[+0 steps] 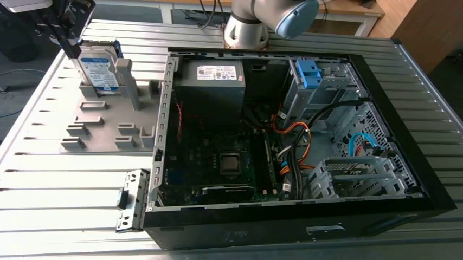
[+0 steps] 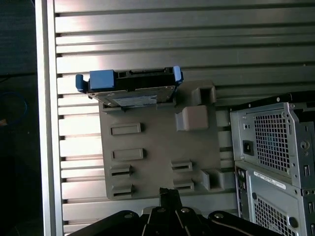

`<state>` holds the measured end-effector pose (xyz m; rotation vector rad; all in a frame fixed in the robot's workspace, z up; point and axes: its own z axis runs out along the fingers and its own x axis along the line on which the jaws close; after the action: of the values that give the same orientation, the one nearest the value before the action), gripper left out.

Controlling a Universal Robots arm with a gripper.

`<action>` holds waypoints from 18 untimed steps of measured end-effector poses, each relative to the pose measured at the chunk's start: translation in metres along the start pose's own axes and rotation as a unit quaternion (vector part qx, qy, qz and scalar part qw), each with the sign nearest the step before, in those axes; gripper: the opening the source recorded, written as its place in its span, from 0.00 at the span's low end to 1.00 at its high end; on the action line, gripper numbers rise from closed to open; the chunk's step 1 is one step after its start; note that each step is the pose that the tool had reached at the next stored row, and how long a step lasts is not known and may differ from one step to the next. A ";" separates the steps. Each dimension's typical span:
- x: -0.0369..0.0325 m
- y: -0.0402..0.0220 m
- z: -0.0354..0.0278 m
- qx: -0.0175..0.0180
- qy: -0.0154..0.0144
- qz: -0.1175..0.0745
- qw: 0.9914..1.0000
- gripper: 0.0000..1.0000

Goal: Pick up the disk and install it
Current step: 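Reach for the disk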

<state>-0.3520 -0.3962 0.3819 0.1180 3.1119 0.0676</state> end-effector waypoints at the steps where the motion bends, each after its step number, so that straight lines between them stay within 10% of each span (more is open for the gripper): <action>1: 0.0003 0.0002 0.0001 0.000 0.000 0.000 1.000 0.11; 18: 0.0058 0.0019 0.0028 0.000 0.000 0.000 1.000 0.11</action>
<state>-0.3576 -0.3937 0.3791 0.1179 3.1119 0.0677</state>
